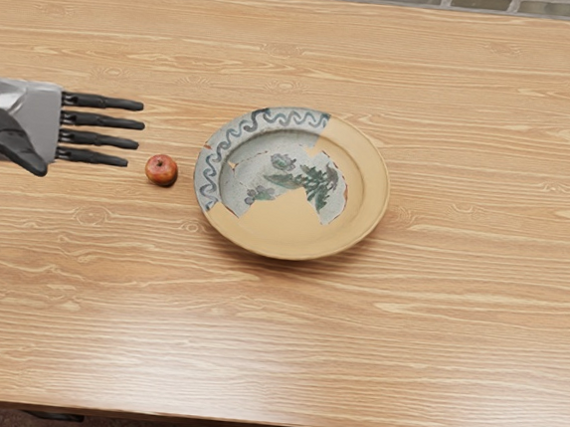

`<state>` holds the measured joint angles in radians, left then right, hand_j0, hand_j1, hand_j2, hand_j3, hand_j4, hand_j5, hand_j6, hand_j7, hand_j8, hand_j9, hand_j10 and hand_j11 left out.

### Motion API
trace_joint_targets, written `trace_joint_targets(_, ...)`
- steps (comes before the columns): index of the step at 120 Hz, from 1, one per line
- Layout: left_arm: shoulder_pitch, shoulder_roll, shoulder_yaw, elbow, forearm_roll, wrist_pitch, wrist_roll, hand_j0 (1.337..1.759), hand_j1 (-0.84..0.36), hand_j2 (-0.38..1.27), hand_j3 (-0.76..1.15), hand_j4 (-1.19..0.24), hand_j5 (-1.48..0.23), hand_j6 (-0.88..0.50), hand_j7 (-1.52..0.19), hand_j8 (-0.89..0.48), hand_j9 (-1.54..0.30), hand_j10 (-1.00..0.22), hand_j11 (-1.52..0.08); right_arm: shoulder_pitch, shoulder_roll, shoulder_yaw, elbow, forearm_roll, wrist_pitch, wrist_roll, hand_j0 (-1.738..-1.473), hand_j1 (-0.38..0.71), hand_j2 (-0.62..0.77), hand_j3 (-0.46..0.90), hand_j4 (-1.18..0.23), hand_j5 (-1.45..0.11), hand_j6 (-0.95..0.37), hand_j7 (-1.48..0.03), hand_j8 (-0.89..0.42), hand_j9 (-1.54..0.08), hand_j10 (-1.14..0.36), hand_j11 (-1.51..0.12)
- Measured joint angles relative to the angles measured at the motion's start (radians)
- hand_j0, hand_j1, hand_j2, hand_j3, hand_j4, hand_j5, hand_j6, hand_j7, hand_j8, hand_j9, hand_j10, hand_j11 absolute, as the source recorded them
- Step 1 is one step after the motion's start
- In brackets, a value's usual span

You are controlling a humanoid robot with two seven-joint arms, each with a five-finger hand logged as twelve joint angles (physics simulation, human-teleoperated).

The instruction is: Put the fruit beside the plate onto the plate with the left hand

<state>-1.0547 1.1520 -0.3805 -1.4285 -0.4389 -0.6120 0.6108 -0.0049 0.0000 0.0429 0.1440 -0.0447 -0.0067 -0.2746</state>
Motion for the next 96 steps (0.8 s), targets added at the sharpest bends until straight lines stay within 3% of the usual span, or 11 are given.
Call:
trace_joint_targets(32,-0.027,0.012,-0.034,-0.036,0.037,0.0,0.0,1.658,0.33,0.0,0.0,-0.01,-0.02,-0.01,-0.02,-0.01,-0.02,-0.01,-0.02,0.0,0.0,0.0,0.004,-0.001,0.001,0.0,-1.658,-0.35,0.0,0.0,0.0,0.0,0.0,0.0,0.0,0.0,0.0,0.0)
trace_joint_targets(45,-0.029,-0.247,-0.169,-0.084,0.346,0.023,0.0,1.658,0.33,0.0,0.0,-0.02,-0.02,-0.02,-0.02,-0.02,-0.02,-0.02,-0.02,0.001,0.0,-0.001,0.005,-0.001,0.001,0.0,-1.658,-0.35,0.0,0.0,0.0,0.0,0.0,0.0,0.0,0.0,0.0,0.0)
trace_joint_targets(57,-0.045,-0.374,-0.221,-0.136,0.66,0.223,0.0,1.658,0.33,0.0,0.0,-0.02,-0.02,-0.02,-0.02,-0.02,-0.02,-0.02,-0.02,0.004,0.0,-0.001,0.005,-0.001,0.0,0.0,-1.658,-0.35,0.0,0.0,0.0,0.0,0.0,0.0,0.0,0.0,0.0,0.0)
trace_joint_targets(77,0.019,-0.356,-0.208,-0.157,1.174,0.47,0.0,1.658,0.33,0.0,0.0,-0.02,-0.02,-0.02,-0.02,-0.02,-0.02,-0.02,-0.02,0.012,0.0,-0.001,0.005,-0.001,0.001,0.0,-1.658,-0.35,0.0,0.0,0.0,0.0,0.0,0.0,0.0,0.0,0.0,0.0)
trace_joint_targets(83,0.056,-0.358,-0.202,-0.157,1.281,0.513,0.0,1.658,0.33,0.0,0.0,-0.02,-0.02,-0.02,-0.02,-0.02,-0.02,-0.02,-0.02,0.013,0.0,0.0,0.005,-0.001,0.0,0.0,-1.658,-0.35,0.0,0.0,0.0,0.0,0.0,0.0,0.0,0.0,0.0,0.0)
trace_joint_targets(96,0.065,-0.396,-0.117,-0.154,1.505,0.61,0.0,1.658,0.33,0.0,0.0,-0.02,-0.02,-0.02,-0.02,-0.02,-0.02,-0.02,-0.02,0.014,0.0,0.0,0.005,-0.001,0.001,0.0,-1.658,-0.35,0.0,0.0,0.0,0.0,0.0,0.0,0.0,0.0,0.0,0.0)
